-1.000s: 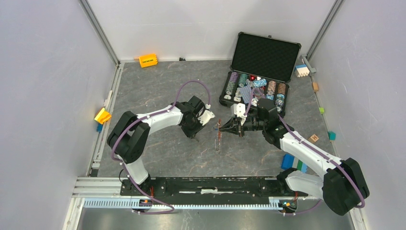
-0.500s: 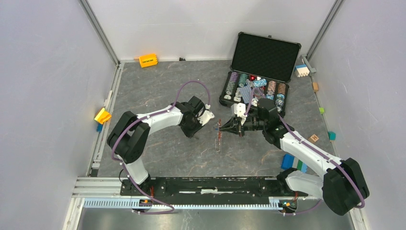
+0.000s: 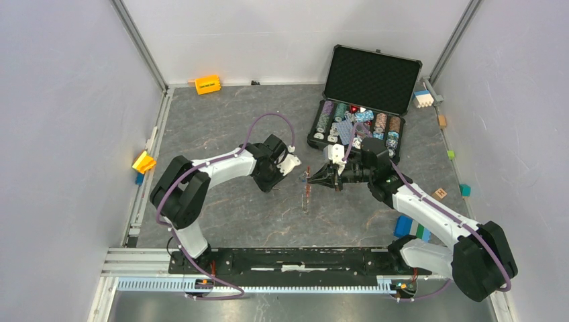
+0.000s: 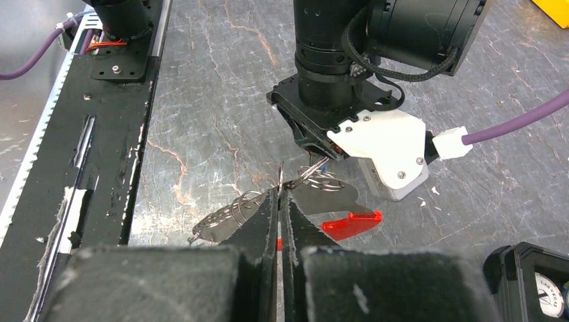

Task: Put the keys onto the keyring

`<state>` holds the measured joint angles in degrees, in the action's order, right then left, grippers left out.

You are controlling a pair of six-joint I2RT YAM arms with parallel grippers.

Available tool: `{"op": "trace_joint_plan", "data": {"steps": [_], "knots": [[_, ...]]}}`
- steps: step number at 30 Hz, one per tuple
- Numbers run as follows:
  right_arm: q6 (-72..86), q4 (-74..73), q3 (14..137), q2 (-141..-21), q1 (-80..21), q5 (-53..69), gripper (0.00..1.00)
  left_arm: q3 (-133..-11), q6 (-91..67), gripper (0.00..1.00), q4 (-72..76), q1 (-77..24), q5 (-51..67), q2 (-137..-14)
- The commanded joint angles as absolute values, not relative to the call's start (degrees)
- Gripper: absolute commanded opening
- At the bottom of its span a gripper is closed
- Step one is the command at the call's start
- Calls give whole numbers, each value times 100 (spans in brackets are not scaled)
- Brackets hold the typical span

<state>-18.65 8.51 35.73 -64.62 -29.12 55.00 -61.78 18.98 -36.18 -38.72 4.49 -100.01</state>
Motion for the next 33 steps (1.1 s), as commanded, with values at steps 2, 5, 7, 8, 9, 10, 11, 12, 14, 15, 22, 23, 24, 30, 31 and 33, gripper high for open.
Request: {"op": "trace_joint_plan", "data": {"steps": [2,5,7,8,9,10,11,12,14,15,22,23,24,30,31,33], "knots": [[-1793,1020,3612,-6473,-2883,5546,0,-6145,2140,27,-3441,-3881,301,-9778],[-1793,1022,3612,-6470,-2882,5546,0,-6139,2156,27,-3428,-3874,273,-9789],[-1793,1018,3612,-6472,-2881,5546,0,-6135,2171,27,-3419,-3867,272,-9783],[-1793,1018,3612,-6477,-2878,5546,0,-6135,2180,27,-3419,-3867,264,-9783],[-1793,1020,3612,-6479,-2882,5546,0,-6139,2194,27,-3419,-3867,264,-9787],[-1797,1020,3612,-6478,-2883,5546,0,-6143,2202,27,-3419,-3867,256,-9785],[-1788,1026,3613,-6488,-2884,5546,0,-6144,2217,27,-3419,-3867,254,-9785],[-1789,1024,3617,-6491,-2883,5546,0,-6144,2233,26,-3418,-3867,256,-9775],[-1786,1025,3612,-6489,-2883,5546,0,-6144,2236,25,-3419,-3859,271,-9768],[-1785,1022,3613,-6486,-2880,5546,0,-6144,2243,24,-3419,-3858,288,-9757],[-1784,1019,3615,-6502,-2879,5546,0,-6170,2270,18,-3437,-3841,325,-9652],[-1786,1021,3613,-6504,-2882,5546,0,-6178,2276,18,-3436,-3833,322,-9661],[-1780,1017,3612,-6506,-2882,5547,0,-6187,2284,18,-3437,-3832,304,-9673],[-1775,1028,3612,-6504,-2874,5546,0,-6222,2322,21,-3430,-3802,264,-9710],[-1776,1026,3612,-6505,-2869,5551,0,-6230,2341,22,-3428,-3793,245,-9727],[-1775,1028,3613,-6511,-2873,5554,0,-6237,2354,23,-3418,-3780,228,-9744]]}}
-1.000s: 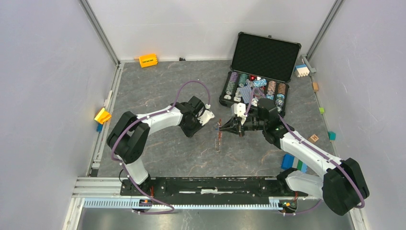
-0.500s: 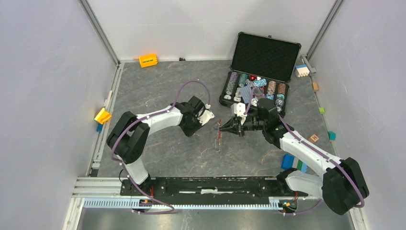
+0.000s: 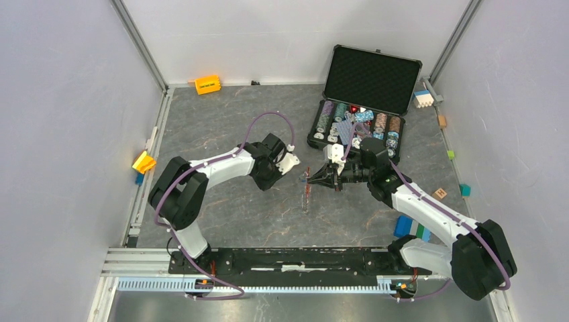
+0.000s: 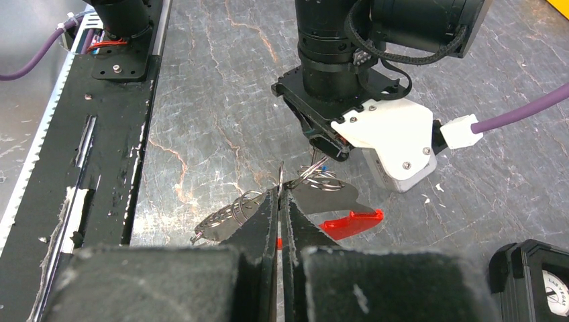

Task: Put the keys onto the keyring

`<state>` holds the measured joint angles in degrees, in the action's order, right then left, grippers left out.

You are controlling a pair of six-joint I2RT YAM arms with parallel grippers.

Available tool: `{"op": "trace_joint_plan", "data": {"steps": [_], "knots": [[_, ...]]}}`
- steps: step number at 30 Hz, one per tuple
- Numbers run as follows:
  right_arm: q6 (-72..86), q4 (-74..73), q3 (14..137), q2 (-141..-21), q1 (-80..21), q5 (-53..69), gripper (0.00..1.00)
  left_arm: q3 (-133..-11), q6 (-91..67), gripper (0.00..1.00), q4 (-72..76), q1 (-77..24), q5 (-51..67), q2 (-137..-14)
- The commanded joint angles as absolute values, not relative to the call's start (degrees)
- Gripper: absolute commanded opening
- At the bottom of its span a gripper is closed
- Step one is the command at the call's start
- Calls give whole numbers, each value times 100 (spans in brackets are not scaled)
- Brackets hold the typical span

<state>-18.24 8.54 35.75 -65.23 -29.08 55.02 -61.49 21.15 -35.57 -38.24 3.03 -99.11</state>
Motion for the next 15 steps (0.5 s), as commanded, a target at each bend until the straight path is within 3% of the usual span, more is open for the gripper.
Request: {"op": "trace_joint_plan", "data": {"steps": [1,15], "knots": [[-1776,1024,3612,-6509,-2874,5555,0,-6240,2358,24,-3411,-3771,229,-9740],[-1775,1019,3623,-6535,-2855,5564,0,-6267,2493,28,-3388,-3692,284,-9861]]}}
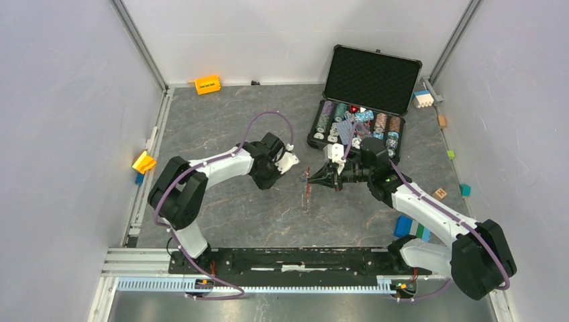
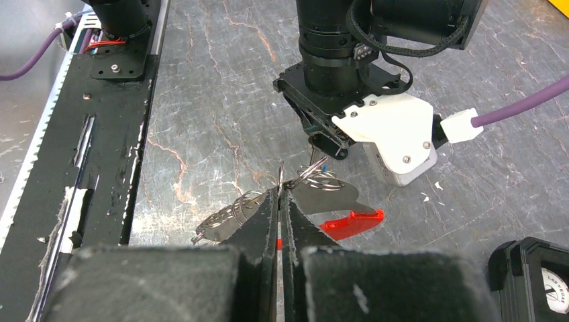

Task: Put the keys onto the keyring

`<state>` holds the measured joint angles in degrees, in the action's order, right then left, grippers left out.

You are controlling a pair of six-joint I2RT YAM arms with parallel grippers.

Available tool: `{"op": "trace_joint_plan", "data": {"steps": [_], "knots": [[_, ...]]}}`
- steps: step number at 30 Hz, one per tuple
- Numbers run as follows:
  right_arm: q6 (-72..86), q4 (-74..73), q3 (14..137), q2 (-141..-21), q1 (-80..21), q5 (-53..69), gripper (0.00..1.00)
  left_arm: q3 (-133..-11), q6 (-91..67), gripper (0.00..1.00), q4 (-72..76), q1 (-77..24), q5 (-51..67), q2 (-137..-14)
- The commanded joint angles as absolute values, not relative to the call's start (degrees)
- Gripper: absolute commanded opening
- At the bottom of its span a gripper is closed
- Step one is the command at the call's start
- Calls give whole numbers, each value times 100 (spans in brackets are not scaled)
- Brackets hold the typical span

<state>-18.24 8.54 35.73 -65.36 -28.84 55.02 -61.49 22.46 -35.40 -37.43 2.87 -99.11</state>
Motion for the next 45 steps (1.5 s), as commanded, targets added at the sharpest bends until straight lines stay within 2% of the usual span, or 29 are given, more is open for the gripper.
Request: {"op": "trace_joint_plan", "data": {"steps": [1,25,45], "knots": [[-1775,1018,3621,-6530,-2856,5563,0,-6267,2509,28,-3392,-3681,298,-9870],[-1794,993,3630,-6582,-2839,5546,0,-6279,2589,19,-3393,-3612,694,-10007],[-1819,947,3656,-6628,-2836,5546,0,-6328,2618,4,-3550,-3612,844,-10003]]}}
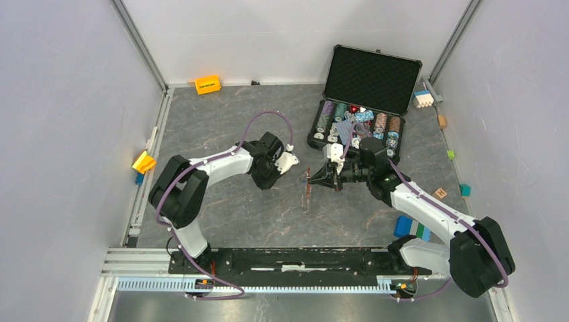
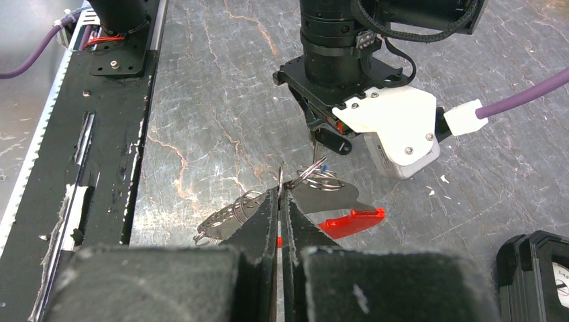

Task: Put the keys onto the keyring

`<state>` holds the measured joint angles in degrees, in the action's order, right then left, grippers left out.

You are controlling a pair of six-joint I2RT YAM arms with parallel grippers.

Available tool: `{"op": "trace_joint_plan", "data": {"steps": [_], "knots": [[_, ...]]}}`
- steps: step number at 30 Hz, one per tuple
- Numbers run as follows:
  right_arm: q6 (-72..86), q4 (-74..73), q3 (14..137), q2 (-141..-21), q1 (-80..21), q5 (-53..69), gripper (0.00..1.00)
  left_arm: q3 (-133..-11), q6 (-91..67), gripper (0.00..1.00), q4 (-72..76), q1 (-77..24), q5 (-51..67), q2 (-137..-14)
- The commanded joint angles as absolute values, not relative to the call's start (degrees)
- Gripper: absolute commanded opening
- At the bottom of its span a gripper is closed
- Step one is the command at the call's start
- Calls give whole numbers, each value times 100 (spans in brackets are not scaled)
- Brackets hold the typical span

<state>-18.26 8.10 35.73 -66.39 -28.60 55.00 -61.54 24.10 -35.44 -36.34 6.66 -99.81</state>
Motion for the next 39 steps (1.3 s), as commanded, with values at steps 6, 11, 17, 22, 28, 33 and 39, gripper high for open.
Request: {"op": "trace_joint_plan", "data": {"steps": [6,11,17,22,28,33,39], "knots": [[-1819,948,3656,-6619,-2830,5546,0,-6341,2641,2,-3611,-3612,853,-9945],[-1817,949,3656,-6619,-2826,5548,0,-6341,2767,2,-3740,-3608,957,-9738],[-1717,1091,3588,-6483,-2830,5537,0,-6156,3285,2,-3842,-3601,1968,-8960],[-1670,1142,3571,-6374,-2830,5587,0,-5930,3656,2,-3783,-3604,2710,-8320],[-1678,1126,3594,-6226,-2830,5625,0,-5868,4038,2,-3786,-3604,3459,-7691],[-1830,949,3654,-6172,-2837,5521,0,-5766,4611,2,-3833,-3612,3771,-7310],[-1933,844,3691,-6208,-2856,5443,0,-5792,5792,2,-4298,-3629,3517,-6963]]}}
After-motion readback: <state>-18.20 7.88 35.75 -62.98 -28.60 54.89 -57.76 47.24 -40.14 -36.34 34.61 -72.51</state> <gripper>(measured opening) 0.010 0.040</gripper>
